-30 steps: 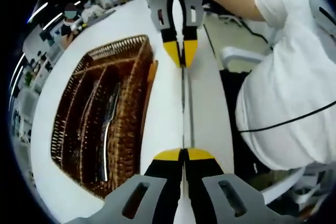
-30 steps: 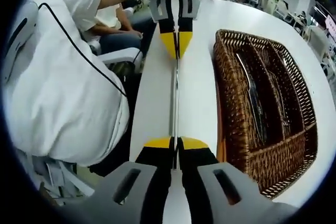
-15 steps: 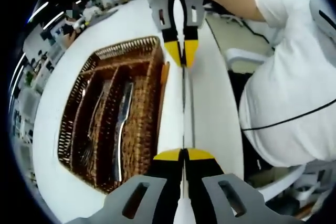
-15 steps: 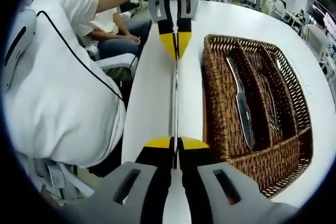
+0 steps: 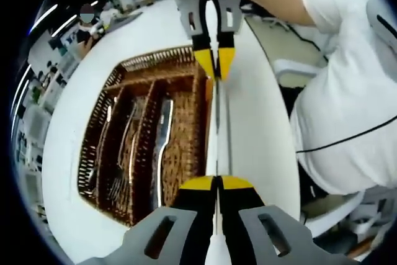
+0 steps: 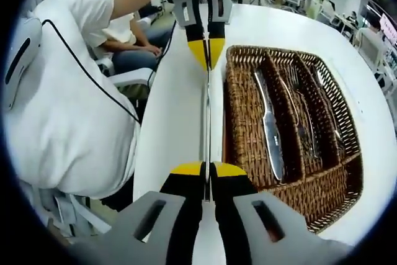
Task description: Arrange the knives, forks, and spoons in their matching storage slots by inserting each utensil handle-first until every utensil is classified and aligned in the correct compartment
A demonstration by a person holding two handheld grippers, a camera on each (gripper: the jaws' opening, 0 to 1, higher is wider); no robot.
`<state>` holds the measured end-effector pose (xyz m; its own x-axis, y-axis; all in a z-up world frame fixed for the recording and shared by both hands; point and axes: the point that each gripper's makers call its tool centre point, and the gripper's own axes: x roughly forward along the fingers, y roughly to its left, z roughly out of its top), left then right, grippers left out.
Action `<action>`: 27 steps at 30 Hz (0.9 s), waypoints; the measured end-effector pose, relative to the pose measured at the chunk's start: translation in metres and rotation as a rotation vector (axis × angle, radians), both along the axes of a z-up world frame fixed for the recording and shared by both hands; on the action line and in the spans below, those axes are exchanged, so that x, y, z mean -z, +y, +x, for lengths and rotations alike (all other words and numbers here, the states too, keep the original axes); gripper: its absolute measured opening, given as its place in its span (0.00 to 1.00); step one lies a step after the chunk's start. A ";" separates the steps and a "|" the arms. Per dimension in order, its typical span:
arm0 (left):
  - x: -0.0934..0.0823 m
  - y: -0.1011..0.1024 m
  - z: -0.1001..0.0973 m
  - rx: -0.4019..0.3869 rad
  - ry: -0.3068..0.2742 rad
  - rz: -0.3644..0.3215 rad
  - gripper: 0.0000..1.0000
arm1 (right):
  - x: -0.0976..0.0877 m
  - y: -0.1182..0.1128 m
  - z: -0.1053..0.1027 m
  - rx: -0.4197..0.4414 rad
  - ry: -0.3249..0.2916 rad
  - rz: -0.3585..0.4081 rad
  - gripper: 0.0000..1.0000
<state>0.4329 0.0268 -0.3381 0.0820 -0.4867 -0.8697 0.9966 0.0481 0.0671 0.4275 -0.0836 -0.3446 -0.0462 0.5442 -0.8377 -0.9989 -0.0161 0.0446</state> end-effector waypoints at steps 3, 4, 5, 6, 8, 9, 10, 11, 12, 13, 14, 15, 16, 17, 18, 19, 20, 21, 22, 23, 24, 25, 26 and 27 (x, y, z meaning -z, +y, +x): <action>-0.002 0.001 0.006 -0.003 0.001 -0.004 0.00 | -0.001 0.001 0.004 0.001 0.003 0.002 0.03; -0.002 0.001 0.008 -0.004 0.002 -0.004 0.00 | -0.001 0.001 0.006 0.001 0.004 0.003 0.03; -0.001 0.001 0.008 -0.003 0.003 -0.004 0.00 | -0.001 0.001 0.008 0.001 0.005 0.002 0.03; -0.001 0.001 0.010 -0.003 0.006 -0.002 0.00 | -0.001 0.001 0.010 0.000 0.006 0.001 0.03; 0.000 0.002 0.013 -0.003 0.008 -0.001 0.00 | 0.000 0.001 0.013 -0.001 0.008 0.000 0.03; 0.001 0.002 0.015 -0.006 0.011 -0.002 0.00 | 0.000 0.001 0.015 -0.001 0.008 0.000 0.03; 0.002 0.002 0.017 -0.007 0.013 0.000 0.00 | 0.001 0.002 0.018 0.003 0.012 0.002 0.03; 0.003 0.003 0.018 -0.008 0.013 0.000 0.00 | 0.001 0.002 0.019 0.005 0.014 0.003 0.03; 0.004 0.003 0.019 -0.009 0.015 0.000 0.00 | 0.002 0.003 0.020 0.006 0.017 0.004 0.03; 0.004 0.003 0.020 -0.010 0.016 -0.001 0.00 | 0.003 0.003 0.021 0.007 0.022 0.006 0.03; 0.005 0.004 0.021 -0.011 0.019 -0.003 0.00 | 0.004 0.003 0.021 0.008 0.027 0.007 0.03; 0.005 0.004 0.023 -0.010 0.019 -0.004 0.00 | 0.005 0.003 0.022 0.011 0.033 0.010 0.03; 0.006 0.005 0.024 -0.011 0.021 -0.006 0.01 | 0.005 0.003 0.023 0.013 0.040 0.012 0.03; 0.006 0.005 0.025 -0.012 0.023 -0.007 0.01 | 0.006 0.004 0.024 0.016 0.044 0.011 0.03; 0.007 0.005 0.026 -0.013 0.024 -0.008 0.01 | 0.006 0.004 0.024 0.015 0.045 0.010 0.03; 0.007 0.004 0.026 -0.013 0.025 -0.009 0.01 | 0.007 0.004 0.025 0.015 0.046 0.008 0.03; 0.009 0.004 0.027 -0.014 0.027 -0.009 0.01 | 0.008 0.004 0.027 0.014 0.047 0.004 0.03; 0.010 0.004 0.028 -0.014 0.028 -0.008 0.01 | 0.009 0.004 0.028 0.013 0.048 0.002 0.03; 0.011 0.003 0.029 -0.014 0.030 -0.008 0.01 | 0.010 0.003 0.028 0.013 0.051 0.000 0.04; 0.013 0.004 0.029 -0.015 0.034 -0.007 0.00 | 0.012 0.003 0.029 0.016 0.056 -0.002 0.04; 0.013 0.004 0.030 -0.016 0.034 -0.007 0.01 | 0.012 0.004 0.030 0.016 0.058 -0.002 0.04; 0.015 0.004 0.032 -0.018 0.039 -0.008 0.01 | 0.013 0.004 0.030 0.015 0.062 -0.002 0.04; 0.015 0.004 0.033 -0.021 0.037 -0.009 0.01 | 0.015 0.004 0.031 0.013 0.064 -0.003 0.04; 0.016 0.004 0.034 -0.023 0.040 -0.011 0.01 | 0.016 0.004 0.032 0.012 0.066 -0.004 0.04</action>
<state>0.4673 0.0305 -0.3546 0.0587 -0.4945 -0.8672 0.9971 0.0718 0.0265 0.4597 -0.0800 -0.3604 -0.0950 0.5415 -0.8353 -0.9939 -0.0043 0.1102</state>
